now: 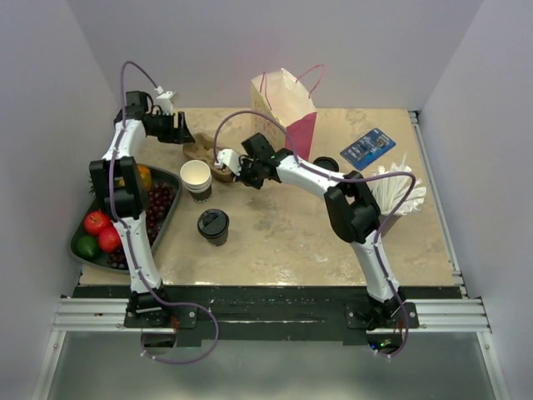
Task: Pack the takeout coffee
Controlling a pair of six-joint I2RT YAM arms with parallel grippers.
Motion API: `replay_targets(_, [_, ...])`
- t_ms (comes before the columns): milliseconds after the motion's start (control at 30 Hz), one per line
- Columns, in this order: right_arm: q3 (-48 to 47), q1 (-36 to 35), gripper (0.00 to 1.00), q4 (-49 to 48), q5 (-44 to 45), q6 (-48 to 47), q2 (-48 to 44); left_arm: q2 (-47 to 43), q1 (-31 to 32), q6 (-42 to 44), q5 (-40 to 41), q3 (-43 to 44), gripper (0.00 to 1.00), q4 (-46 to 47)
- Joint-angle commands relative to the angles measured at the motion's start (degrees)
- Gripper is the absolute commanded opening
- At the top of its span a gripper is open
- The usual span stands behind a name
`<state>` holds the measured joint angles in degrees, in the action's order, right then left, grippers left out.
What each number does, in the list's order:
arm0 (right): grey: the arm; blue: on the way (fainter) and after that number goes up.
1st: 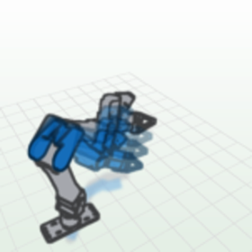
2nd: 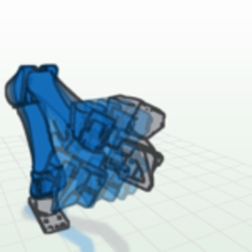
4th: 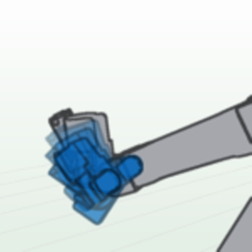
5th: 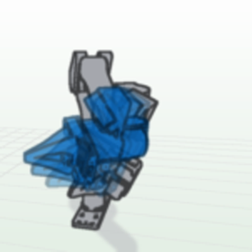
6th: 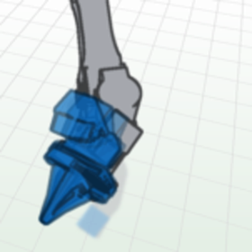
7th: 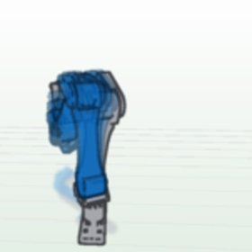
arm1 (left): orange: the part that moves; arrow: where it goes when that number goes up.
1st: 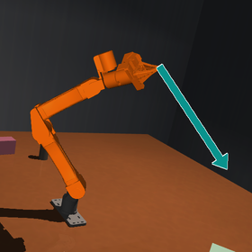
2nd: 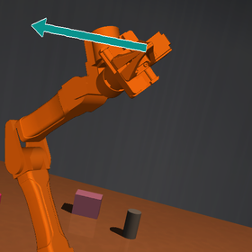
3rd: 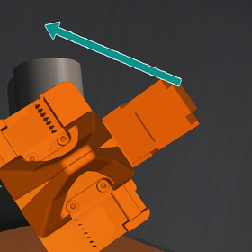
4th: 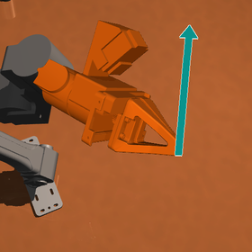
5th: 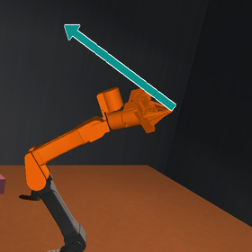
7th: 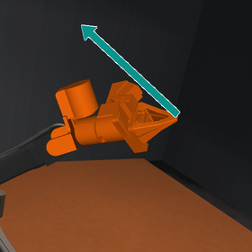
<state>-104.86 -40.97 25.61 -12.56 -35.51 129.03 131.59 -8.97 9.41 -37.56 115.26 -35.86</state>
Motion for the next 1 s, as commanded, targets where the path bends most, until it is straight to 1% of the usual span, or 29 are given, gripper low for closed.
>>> replay_targets(0, [-5.97,0.01,0.11,-5.11,2.27,2.19,0.34,-2.73,-0.26,-3.69,-9.26,-3.97,0.71,1.67])
replay_targets(133, [-8.34,-0.07,0.14,-8.63,5.16,3.16,3.59,-7.39,-0.26,-4.75,-11.13,-10.13,0.71,1.05])
replay_targets(233, [-11.41,0.10,0.19,-11.45,7.80,3.43,6.84,-11.00,-0.17,-4.49,-11.83,-14.88,0.70,0.00])
replay_targets(267, [-12.99,0.10,0.21,-12.59,10.42,3.86,8.50,-12.74,-0.26,-4.40,-11.92,-16.02,0.70,-0.26])
replay_targets(333, [-14.31,0.19,0.25,-16.63,12.64,3.95,10.18,-14.86,-0.17,-4.84,-12.18,-19.63,0.70,-0.44])
replay_targets(367, [-15.71,0.19,0.27,-18.38,16.82,4.13,11.75,-17.22,-0.26,-5.27,-12.18,-20.94,0.69,-0.36])
replay_targets(433, [-17.30,0.19,0.29,-23.48,21.15,4.48,13.52,-19.87,-0.26,-5.54,-11.92,-24.72,0.69,-0.09])
replay_targets(467, [-18.35,0.10,0.32,-25.15,25.17,5.09,14.05,-22.66,-0.26,-5.80,-11.83,-27.08,0.69,-0.09])
replay_targets(500, [-18.89,0.19,0.32,-28.12,26.43,5.36,15.01,-23.91,-0.17,-5.72,-11.83,-28.07,0.69,-0.53])
replay_targets(567, [-19.51,0.10,0.35,-29.82,28.37,5.71,15.02,-26.81,-0.26,-3.97,-11.22,-29.13,0.69,-1.49])
replay_targets(633, [-19.33,0.10,0.37,-30.18,28.73,5.71,13.88,-27.53,-0.17,-0.03,-8.77,-28.00,0.70,-4.04])
replay_targets(667, [-18.81,0.19,0.38,-29.65,28.29,5.97,13.27,-27.01,-0.26,1.56,-7.80,-25.38,0.70,-5.00])
replay_targets(700, [-18.37,0.45,0.39,-27.56,26.11,6.41,12.57,-26.56,-0.17,2.97,-6.05,-23.78,0.70,-6.32])
replay_targets(733, [-17.93,0.71,0.40,-26.32,24.53,7.11,10.65,-25.78,-0.26,6.12,-5.34,-22.03,0.71,-6.85])
replay_targets(767, [-16.79,0.80,0.42,-25.79,22.94,8.77,9.67,-23.68,-0.26,7.63,-4.72,-18.10,0.71,-7.38])
replay_targets(800, [-16.00,0.98,0.43,-21.87,20.75,9.57,8.61,-22.53,-0.17,8.60,-4.02,-16.05,0.71,-7.82])
replay_targets(833, [-15.21,1.07,0.45,-20.61,17.42,9.93,6.86,-21.04,-0.26,10.35,-3.75,-13.77,0.72,-8.35])
replay_targets(867, [-13.46,1.07,0.46,-19.64,16.17,11.24,5.89,-17.72,-0.26,11.24,-3.49,-8.96,0.72,-8.96])
replay_targets(933, [-12.04,0.98,0.47,-17.35,13.71,12.21,4.65,-14.01,-0.17,12.55,-2.00,-3.93,0.72,-11.59])
replay_targets(967, [-10.99,0.81,0.48,-17.00,13.44,12.91,3.69,-10.51,-0.08,13.26,-1.47,0.88,0.72,-12.82])
